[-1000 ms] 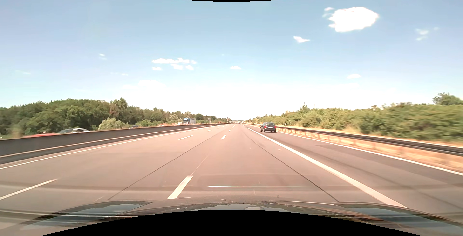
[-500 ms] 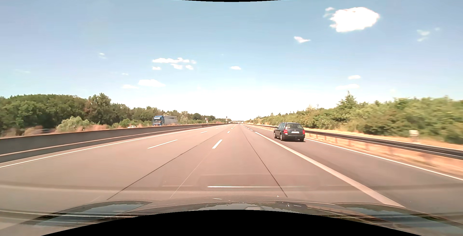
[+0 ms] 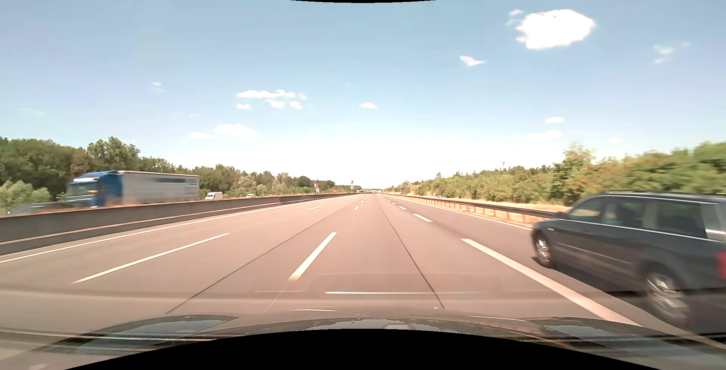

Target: Follow the waypoints while adhering to traffic rules and regulations

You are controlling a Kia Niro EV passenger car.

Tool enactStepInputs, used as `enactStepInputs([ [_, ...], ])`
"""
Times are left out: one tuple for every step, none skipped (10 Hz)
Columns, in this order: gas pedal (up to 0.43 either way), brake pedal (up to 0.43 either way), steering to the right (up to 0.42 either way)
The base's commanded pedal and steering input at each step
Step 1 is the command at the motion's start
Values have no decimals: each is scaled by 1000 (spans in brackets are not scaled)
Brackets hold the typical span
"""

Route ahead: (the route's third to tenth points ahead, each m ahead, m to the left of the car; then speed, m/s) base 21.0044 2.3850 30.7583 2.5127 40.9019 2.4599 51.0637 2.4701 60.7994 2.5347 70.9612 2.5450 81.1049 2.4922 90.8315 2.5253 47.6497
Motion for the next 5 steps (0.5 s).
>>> enactStepInputs([
  [591, 0, 0],
  [591, 0, 0],
  [591, 0, 0],
  [591, 0, 0],
  [591, 0, 0],
])
